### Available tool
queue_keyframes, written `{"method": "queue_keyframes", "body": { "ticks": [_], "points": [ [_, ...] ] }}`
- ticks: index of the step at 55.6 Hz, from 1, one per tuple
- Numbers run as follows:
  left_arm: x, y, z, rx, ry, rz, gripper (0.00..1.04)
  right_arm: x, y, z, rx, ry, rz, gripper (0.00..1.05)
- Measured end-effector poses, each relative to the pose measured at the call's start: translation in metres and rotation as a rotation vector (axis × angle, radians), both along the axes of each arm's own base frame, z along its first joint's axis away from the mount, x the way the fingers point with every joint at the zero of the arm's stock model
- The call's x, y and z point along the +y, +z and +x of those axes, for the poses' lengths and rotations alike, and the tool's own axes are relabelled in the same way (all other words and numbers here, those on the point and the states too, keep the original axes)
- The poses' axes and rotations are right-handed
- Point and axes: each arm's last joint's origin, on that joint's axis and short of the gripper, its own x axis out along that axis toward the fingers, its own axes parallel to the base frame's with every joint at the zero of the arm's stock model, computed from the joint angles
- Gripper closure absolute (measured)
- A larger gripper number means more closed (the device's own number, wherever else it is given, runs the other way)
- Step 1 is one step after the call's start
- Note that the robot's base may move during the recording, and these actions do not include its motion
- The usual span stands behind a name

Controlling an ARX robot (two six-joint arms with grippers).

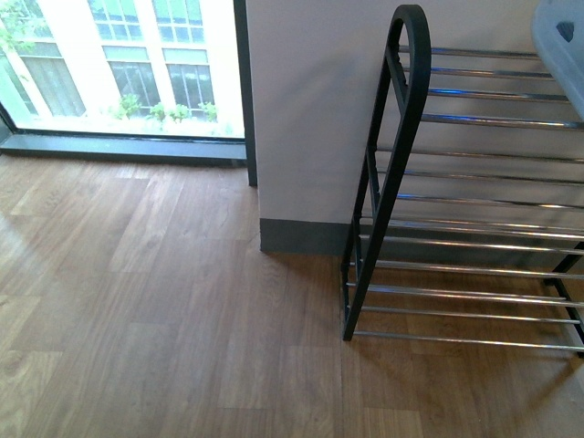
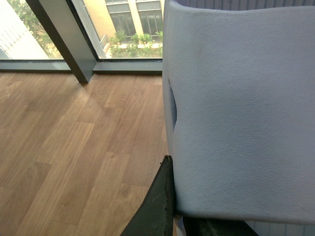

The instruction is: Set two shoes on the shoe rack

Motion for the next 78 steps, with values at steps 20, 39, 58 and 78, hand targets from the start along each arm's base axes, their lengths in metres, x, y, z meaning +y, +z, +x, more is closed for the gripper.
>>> {"method": "queue_keyframes", "body": {
  "ticks": [20,39,58,78],
  "points": [
    [0.000,0.000,0.000,0.000,0.000,0.000,1.03,-0.010,-0.002,0.023,0.016,-0.059,-0.020,1.03],
    [0.000,0.000,0.000,0.000,0.000,0.000,1.03,-0.013,-0.002,0.028,-0.002,-0.123,-0.026,0.88],
    [0.000,0.000,0.000,0.000,0.000,0.000,1.03,0.001,0.018,0.000,-0.127,-0.076,0.021,0.21],
    [0.000,0.000,0.000,0.000,0.000,0.000,1.03,0.033,0.053,-0.080,-0.420,-0.001,0.114,0.09]
  ]
}}
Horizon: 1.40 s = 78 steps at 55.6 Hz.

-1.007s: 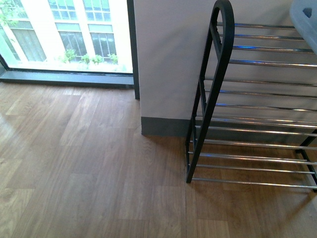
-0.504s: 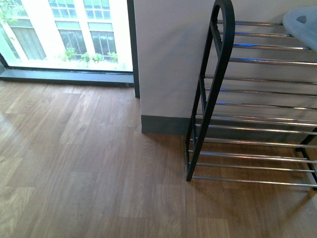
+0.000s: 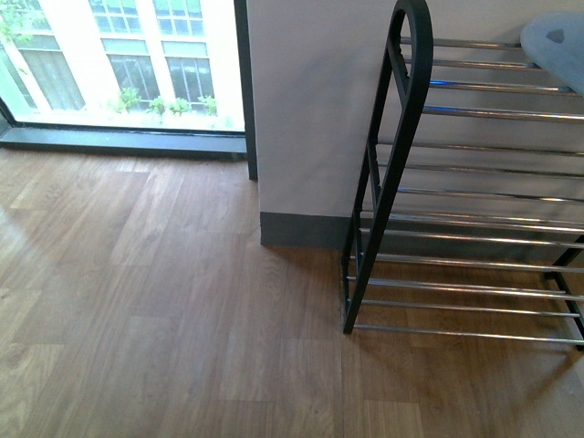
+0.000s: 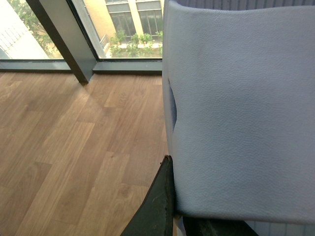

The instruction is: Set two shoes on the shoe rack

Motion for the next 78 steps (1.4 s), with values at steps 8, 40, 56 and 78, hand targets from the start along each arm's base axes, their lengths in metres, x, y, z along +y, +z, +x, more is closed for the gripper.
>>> {"method": "queue_keyframes", "body": {
  "ticks": [8,40,56,78],
  "points": [
    [0.000,0.000,0.000,0.000,0.000,0.000,1.03,0.014,0.010,-0.044,-0.207,0.041,0.084,0.09],
    [0.000,0.000,0.000,0.000,0.000,0.000,1.03,0.029,-0.035,-0.166,-0.559,-0.153,0.085,0.09],
    [0.000,0.000,0.000,0.000,0.000,0.000,1.03,0.027,-0.061,-0.166,-0.540,-0.243,0.096,0.09],
    [0.000,0.000,0.000,0.000,-0.001,0.000,1.03,0.058,-0.084,-0.186,-0.290,0.184,0.072,0.56]
  ]
}}
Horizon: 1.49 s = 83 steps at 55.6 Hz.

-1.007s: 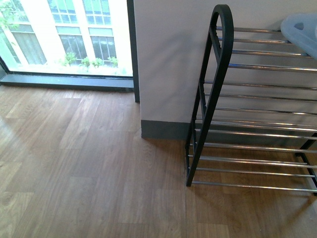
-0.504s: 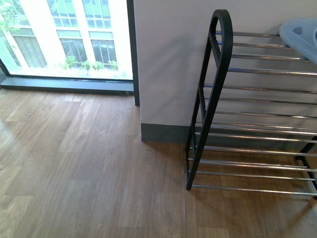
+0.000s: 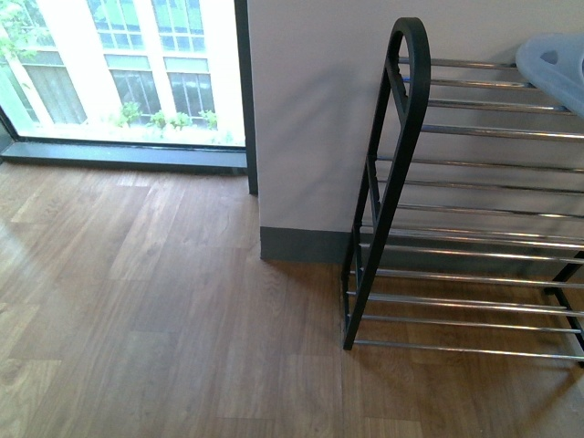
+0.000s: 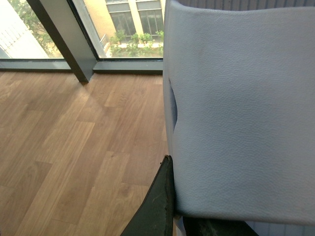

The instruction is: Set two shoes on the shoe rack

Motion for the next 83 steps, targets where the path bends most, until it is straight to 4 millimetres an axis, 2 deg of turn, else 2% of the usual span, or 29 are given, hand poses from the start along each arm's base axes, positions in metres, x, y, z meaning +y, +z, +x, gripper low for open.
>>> {"method": "queue_keyframes", "body": {
  "ticks": [18,45,83],
  "points": [
    [0.000,0.000,0.000,0.000,0.003,0.001,1.03,0.020,-0.017,-0.017,-0.003,0.001,-0.019,1.03],
    [0.000,0.000,0.000,0.000,0.003,0.001,1.03,0.042,-0.031,-0.035,-0.005,0.015,-0.025,1.03],
    [0.000,0.000,0.000,0.000,0.002,0.001,1.03,0.042,-0.034,-0.050,-0.032,0.009,-0.025,1.03]
  ]
}}
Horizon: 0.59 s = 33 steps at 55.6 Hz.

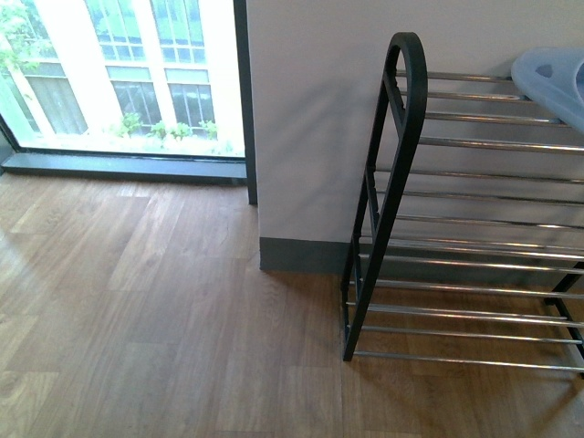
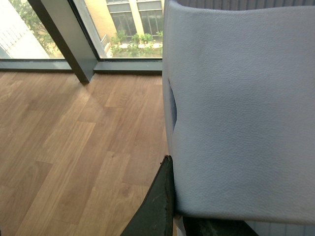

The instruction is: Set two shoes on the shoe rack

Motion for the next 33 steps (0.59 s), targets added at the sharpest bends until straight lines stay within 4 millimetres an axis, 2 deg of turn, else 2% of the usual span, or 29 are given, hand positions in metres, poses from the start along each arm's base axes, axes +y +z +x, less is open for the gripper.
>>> {"method": "queue_keyframes", "body": {
  "ticks": [11,25,33],
  "points": [
    [0.000,0.000,0.000,0.000,0.001,0.000,1.03,0.000,-0.003,-0.012,0.008,0.000,0.000,1.03],
    [0.000,0.000,0.000,0.000,0.001,0.000,1.03,0.000,-0.003,-0.013,0.005,0.000,0.000,1.03],
    [0.000,0.000,0.000,0.000,0.001,0.000,1.03,0.000,-0.003,-0.013,0.005,0.000,0.000,0.78]
  ]
}}
